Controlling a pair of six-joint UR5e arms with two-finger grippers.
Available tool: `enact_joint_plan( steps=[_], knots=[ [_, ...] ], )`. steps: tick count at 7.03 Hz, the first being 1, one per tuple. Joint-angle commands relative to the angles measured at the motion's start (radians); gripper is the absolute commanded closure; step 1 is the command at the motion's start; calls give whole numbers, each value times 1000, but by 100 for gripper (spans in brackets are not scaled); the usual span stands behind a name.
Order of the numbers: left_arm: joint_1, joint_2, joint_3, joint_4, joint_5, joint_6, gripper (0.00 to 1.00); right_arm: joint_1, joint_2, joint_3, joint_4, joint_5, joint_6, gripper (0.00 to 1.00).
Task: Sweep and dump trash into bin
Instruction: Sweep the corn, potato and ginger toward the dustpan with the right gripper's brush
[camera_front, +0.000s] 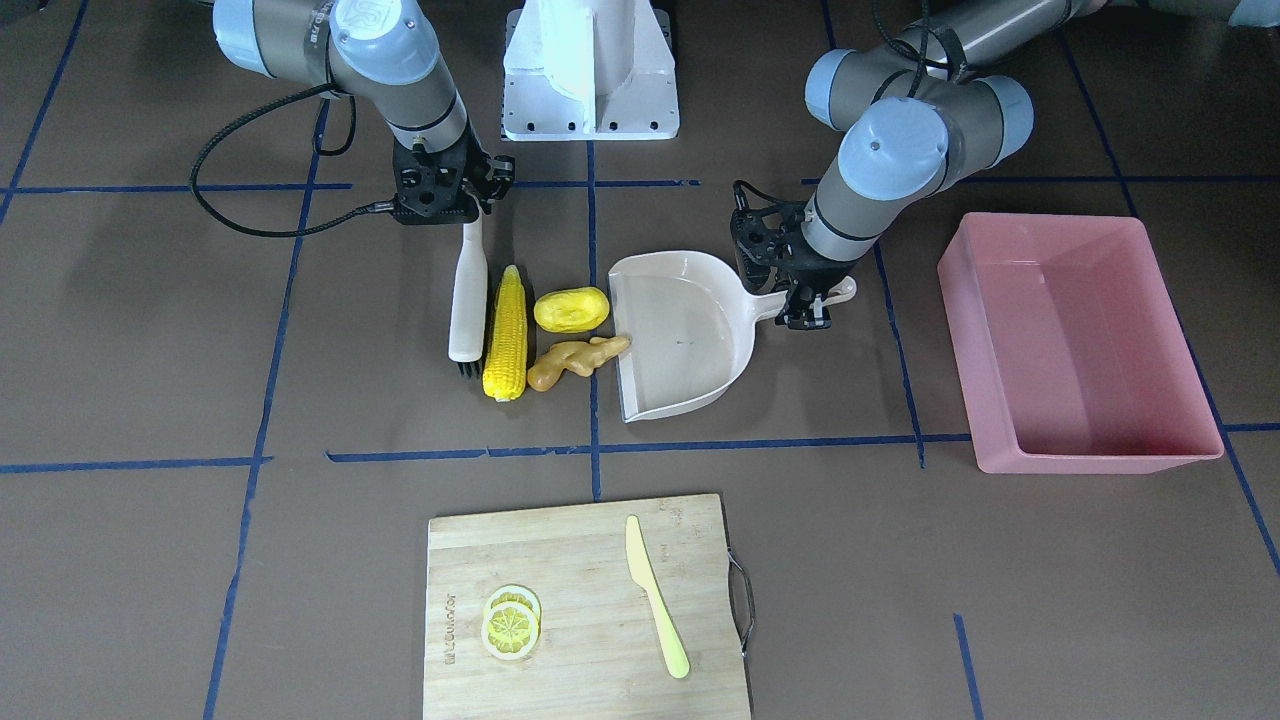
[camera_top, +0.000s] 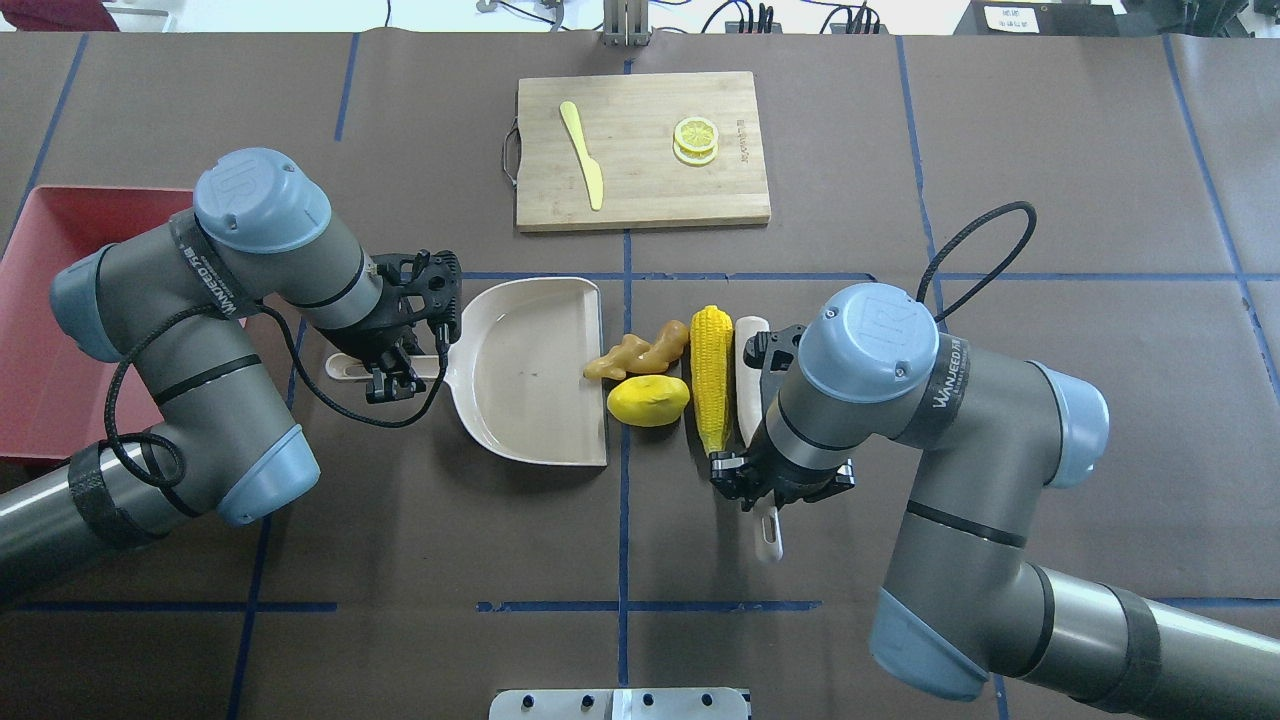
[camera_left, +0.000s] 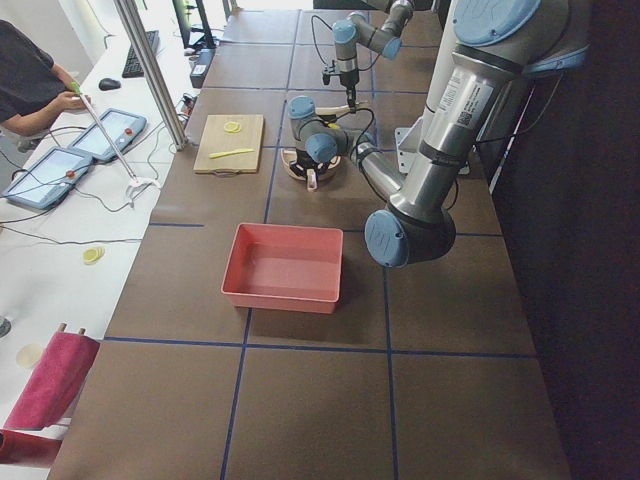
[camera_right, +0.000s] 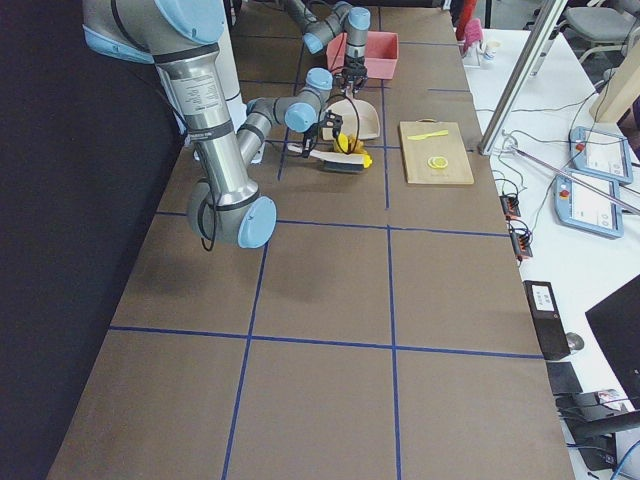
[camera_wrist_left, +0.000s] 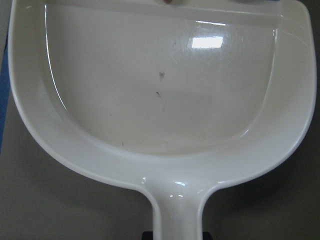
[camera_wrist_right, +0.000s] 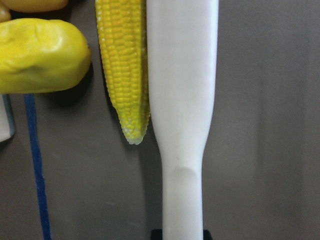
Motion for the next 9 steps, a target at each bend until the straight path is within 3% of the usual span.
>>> enact_joint_plan(
  steps=[1,9],
  knots=[
    [-1,-1,-1,2,0,0,92,-1,62,-40,2,-1,0,99],
    [4,-1,1,2,2,-2,92,-19,264,-183,10,-1,80,99]
  ],
)
